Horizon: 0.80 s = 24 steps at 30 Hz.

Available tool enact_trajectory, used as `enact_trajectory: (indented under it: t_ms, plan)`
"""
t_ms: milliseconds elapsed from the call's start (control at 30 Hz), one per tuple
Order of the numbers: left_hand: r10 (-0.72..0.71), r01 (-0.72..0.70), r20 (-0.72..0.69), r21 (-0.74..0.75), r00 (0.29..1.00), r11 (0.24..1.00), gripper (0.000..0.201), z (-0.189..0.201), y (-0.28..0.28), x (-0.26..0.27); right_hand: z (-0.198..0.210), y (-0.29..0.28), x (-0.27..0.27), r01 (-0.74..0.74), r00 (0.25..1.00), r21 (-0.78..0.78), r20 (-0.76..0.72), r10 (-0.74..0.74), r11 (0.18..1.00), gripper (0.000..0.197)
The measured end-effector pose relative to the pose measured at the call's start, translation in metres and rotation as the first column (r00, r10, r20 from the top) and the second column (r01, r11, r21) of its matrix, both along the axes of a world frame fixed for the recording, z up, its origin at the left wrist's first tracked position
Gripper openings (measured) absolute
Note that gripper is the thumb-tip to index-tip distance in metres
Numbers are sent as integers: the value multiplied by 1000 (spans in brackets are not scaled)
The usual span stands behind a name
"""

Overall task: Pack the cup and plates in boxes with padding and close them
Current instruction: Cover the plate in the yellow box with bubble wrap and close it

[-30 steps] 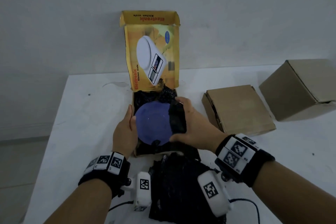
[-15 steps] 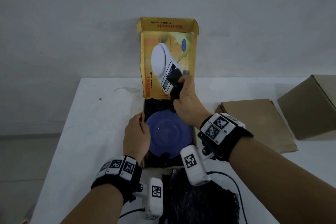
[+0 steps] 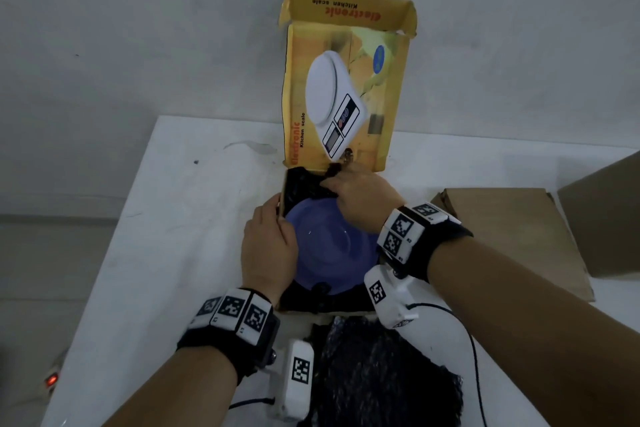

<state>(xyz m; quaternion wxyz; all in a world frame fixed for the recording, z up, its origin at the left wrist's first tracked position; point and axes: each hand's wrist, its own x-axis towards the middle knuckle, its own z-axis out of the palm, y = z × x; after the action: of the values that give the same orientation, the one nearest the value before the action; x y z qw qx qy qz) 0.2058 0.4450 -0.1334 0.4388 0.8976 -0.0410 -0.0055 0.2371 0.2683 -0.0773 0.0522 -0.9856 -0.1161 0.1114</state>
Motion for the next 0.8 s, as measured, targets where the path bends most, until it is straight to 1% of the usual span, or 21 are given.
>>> enact_trajectory:
  t_ms: [67, 100, 200, 233, 267, 333, 467, 533, 600, 633, 700, 733, 800]
  plan:
    - [-7, 7, 6, -4, 1000, 1000, 53, 1, 0, 0, 2, 3, 2, 49, 999, 47, -6, -49, 998, 45]
    - [-12, 12, 12, -3, 1000, 1000, 53, 1, 1, 1, 4, 3, 5, 78, 997, 49, 15, -79, 996, 44]
    - [-21, 21, 12, 0, 1000, 1000, 51, 3, 2, 1, 4, 7, 9, 123, 978, 92, 156, -137, 988, 32]
    - [-23, 23, 6, -4, 1000, 1000, 51, 3, 2, 2, 2, 9, 9, 132, 975, 101, 165, -147, 986, 28]
    - [-24, 24, 1, -11, 1000, 1000, 52, 3, 2, 2, 0, 10, 8, 136, 978, 86, 145, -147, 987, 27]
    - [-23, 23, -7, -19, 1000, 1000, 52, 2, 2, 2, -5, 13, 6, 115, 990, 50, 71, -119, 992, 33]
    - [-23, 23, -8, -19, 1000, 1000, 53, 2, 2, 2, -4, 9, 5, 38, 999, -9, 14, -37, 999, 46]
    - [-21, 21, -5, -16, 1000, 1000, 53, 1, 1, 2, -1, 8, 2, 27, 997, 2, -76, -27, 1000, 53]
    - [-16, 16, -1, -17, 1000, 1000, 53, 0, 1, 2, 5, 8, -1, 8, 991, 1, -134, -8, 1000, 58]
    - [-16, 16, 1, -19, 1000, 1000, 53, 0, 1, 2, 8, 6, -2, 13, 989, 29, -149, -8, 999, 60]
    - [-30, 30, 0, -18, 1000, 999, 53, 0, 2, 2, 15, 4, -6, 90, 986, 141, -155, -67, 986, 61]
    - [-42, 42, -5, -14, 999, 999, 54, -3, 4, 3, 18, 2, -11, 121, 988, 192, -114, -101, 974, 58]
    - [-60, 60, -32, -11, 998, 998, 55, -6, 8, 5, 26, 1, -25, 120, 990, 270, 36, -135, 955, 46]
